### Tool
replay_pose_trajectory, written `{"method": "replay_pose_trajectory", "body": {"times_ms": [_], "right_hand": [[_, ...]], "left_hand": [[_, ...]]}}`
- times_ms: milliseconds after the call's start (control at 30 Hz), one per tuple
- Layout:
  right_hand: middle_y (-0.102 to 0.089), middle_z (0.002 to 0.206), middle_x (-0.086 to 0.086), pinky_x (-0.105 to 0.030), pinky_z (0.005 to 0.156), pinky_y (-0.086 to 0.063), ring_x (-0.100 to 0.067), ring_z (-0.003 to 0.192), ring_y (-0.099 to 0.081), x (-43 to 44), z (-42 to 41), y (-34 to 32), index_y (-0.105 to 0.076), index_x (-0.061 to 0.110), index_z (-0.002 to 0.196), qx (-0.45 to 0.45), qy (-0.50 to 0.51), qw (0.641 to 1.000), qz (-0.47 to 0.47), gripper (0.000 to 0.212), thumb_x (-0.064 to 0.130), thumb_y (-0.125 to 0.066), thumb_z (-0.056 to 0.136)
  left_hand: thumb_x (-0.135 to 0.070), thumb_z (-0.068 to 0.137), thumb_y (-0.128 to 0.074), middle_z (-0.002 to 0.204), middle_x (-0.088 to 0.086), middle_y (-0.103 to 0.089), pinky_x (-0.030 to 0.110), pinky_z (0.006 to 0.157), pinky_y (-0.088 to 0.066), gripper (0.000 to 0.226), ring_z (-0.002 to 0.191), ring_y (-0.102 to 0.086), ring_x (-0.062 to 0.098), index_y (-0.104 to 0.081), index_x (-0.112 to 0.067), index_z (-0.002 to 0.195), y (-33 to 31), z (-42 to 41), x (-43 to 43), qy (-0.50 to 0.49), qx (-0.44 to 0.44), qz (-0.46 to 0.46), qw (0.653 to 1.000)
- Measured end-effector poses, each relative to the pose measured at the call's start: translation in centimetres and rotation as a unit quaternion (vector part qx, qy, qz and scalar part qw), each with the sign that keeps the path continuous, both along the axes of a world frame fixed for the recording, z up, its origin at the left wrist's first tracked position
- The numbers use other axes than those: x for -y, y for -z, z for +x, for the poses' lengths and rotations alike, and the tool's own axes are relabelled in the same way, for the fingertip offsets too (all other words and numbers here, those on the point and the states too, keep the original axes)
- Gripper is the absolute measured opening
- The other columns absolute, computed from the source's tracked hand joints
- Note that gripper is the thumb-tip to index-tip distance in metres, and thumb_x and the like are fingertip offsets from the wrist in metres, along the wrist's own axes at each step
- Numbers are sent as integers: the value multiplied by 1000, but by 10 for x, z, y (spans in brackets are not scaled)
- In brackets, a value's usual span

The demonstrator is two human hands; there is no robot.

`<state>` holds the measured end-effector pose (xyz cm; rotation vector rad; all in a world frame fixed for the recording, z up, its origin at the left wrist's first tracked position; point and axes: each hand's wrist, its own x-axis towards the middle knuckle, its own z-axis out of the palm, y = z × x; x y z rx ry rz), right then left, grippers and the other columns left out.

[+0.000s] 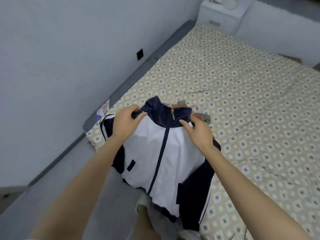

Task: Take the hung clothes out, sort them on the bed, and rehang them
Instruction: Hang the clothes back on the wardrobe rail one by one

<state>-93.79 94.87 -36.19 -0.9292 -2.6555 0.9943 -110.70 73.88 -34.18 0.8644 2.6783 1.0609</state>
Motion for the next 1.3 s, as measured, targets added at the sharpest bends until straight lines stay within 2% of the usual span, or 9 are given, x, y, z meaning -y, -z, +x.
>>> {"method": "replay_pose_trajectory", "body": {"times_ms": [133, 300, 467, 667, 767, 867, 967, 1133, 1300], "right_hand": [[-47, 58, 0, -38, 52, -37, -19, 56, -47, 55, 8, -40, -51, 9, 76, -33, -85, 996, 7, 46, 52, -55, 94], [-46, 56, -1, -35, 50, -30, -19, 56, -46, 134, 9, -76, -45, 12, 70, -51, -186, 981, 17, 47, 51, -57, 93], [-44, 54, 1, -31, 48, -26, -17, 55, -44, 216, 16, -100, -46, 12, 70, -72, -295, 952, 26, 46, 51, -57, 93], [-44, 57, 1, -30, 52, -31, -17, 58, -44, 313, 41, -122, -47, 12, 70, -105, -417, 903, 21, 46, 51, -58, 92], [-50, 60, 0, -34, 53, -35, -19, 62, -50, 361, 62, -129, -56, 13, 76, -115, -476, 872, 27, 45, 56, -55, 92], [-47, 56, 0, -34, 47, -27, -25, 59, -50, 406, 90, -139, -52, 13, 74, -121, -521, 844, 39, 47, 57, -55, 92], [-43, 53, 2, -34, 49, -27, -28, 59, -50, 445, 123, -151, -50, 13, 73, -130, -564, 814, 49, 48, 57, -55, 92], [-37, 51, 7, -32, 49, -26, -24, 59, -45, 501, 184, -171, -43, 20, 71, -144, -623, 766, 68, 44, 57, -56, 92], [-38, 52, 5, -30, 46, -24, -15, 51, -40, 559, 264, -187, -43, 14, 69, -158, -687, 706, 64, 50, 58, -54, 92]], "left_hand": [[-44, 87, -71, 76, -8, -63, 36, 70, -49, 24, 73, -59, 17, -62, -22, 92, -41, 56, 83, -121, -21, 19, 992], [-47, 92, -63, 90, -3, -72, 35, 72, -49, 28, 85, -65, 22, -65, -24, 109, -76, 127, 183, -231, -37, -12, 972], [-47, 94, -59, 94, -5, -73, 34, 69, -47, 25, 90, -66, 26, -66, -26, 107, -99, 199, 270, -336, -68, -41, 939], [-45, 95, -60, 93, -5, -72, 36, 66, -48, 25, 86, -65, 24, -67, -23, 105, -114, 297, 350, -460, -79, -34, 884], [-45, 95, -60, 94, -4, -73, 36, 65, -49, 23, 87, -65, 26, -67, -27, 109, -118, 350, 386, -512, -81, -20, 855], [-42, 96, -61, 92, 0, -73, 33, 62, -41, 23, 86, -64, 30, -68, -24, 107, -121, 404, 414, -567, -87, -22, 819], [-42, 96, -60, 93, 0, -72, 36, 64, -47, 23, 87, -64, 29, -69, -23, 106, -123, 458, 442, -601, -95, -22, 793], [-44, 97, -57, 87, -5, -70, 39, 64, -52, 24, 80, -63, 22, -70, -23, 101, -129, 548, 473, -650, -108, -18, 752], [-44, 97, -57, 86, -3, -70, 38, 66, -51, 25, 78, -63, 20, -70, -23, 102, -135, 655, 500, -701, -123, -19, 702]]}}
